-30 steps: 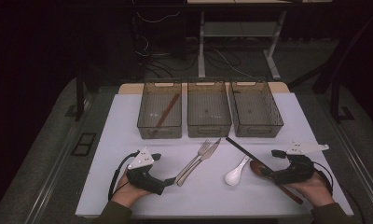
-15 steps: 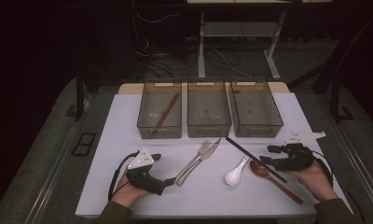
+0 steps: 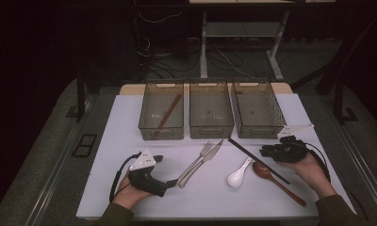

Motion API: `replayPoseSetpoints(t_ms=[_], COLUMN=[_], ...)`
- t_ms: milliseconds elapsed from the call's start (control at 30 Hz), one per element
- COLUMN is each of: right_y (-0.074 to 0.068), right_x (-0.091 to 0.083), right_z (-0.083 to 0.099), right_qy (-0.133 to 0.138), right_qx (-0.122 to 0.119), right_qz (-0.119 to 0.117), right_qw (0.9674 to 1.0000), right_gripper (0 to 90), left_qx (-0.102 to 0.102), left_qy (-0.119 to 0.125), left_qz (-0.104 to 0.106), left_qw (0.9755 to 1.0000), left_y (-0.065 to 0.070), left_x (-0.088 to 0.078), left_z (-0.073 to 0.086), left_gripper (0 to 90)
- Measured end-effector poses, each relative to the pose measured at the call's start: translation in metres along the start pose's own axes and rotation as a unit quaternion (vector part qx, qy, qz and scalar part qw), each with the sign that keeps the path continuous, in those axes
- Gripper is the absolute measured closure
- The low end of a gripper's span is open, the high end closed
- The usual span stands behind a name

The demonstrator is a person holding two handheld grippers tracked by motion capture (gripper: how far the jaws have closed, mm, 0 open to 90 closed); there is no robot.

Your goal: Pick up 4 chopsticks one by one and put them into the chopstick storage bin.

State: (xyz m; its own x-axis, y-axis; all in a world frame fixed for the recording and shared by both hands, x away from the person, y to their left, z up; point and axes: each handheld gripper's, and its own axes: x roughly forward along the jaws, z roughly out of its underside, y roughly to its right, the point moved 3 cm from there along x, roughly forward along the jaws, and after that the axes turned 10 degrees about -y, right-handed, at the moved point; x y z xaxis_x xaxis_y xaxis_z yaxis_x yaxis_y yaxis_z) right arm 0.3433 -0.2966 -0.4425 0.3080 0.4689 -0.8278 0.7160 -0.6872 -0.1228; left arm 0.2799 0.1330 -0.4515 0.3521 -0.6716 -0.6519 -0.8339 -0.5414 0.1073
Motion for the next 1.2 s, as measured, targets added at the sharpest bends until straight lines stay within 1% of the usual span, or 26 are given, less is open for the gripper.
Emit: replayPoseSetpoints(t_ms=[100, 233, 333, 467, 900, 1033, 1200], right_y=[0.0, -0.001, -0.003, -0.005, -0.004, -0.003, -0.003], right_x=[0.004, 0.007, 0.009, 0.013, 0.016, 0.017, 0.018], right_z=[0.003, 0.005, 0.006, 0.008, 0.011, 0.011, 0.012], right_qy=[-0.018, -0.033, -0.045, -0.06, -0.072, -0.078, -0.078], right_qx=[-0.004, -0.008, -0.013, -0.02, -0.019, -0.022, -0.028], right_qz=[0.0, -0.005, -0.011, -0.013, -0.013, -0.005, 0.004], right_qw=[0.9998, 0.9994, 0.9988, 0.9979, 0.9971, 0.9967, 0.9965], right_gripper=[78.6, 81.2, 82.2, 82.7, 82.8, 82.8, 84.3], left_qx=[0.002, 0.002, 0.001, 0.001, 0.003, 0.003, 0.002], left_qy=[0.0, 0.0, 0.0, 0.0, -0.004, -0.004, -0.004], left_qz=[0.0, 0.0, 0.001, 0.001, 0.001, 0.001, 0.002], left_qw=[1.0, 1.0, 1.0, 1.0, 1.0, 1.0, 1.0], left_y=[0.0, 0.001, 0.001, 0.001, 0.001, 0.001, 0.001], left_x=[0.0, 0.0, 0.0, 0.0, 0.001, 0.001, 0.001], left_z=[0.0, 0.0, 0.0, 0.0, 0.001, 0.001, 0.001], left_gripper=[0.0, 0.0, 0.0, 0.0, 0.0, 0.0, 0.0])
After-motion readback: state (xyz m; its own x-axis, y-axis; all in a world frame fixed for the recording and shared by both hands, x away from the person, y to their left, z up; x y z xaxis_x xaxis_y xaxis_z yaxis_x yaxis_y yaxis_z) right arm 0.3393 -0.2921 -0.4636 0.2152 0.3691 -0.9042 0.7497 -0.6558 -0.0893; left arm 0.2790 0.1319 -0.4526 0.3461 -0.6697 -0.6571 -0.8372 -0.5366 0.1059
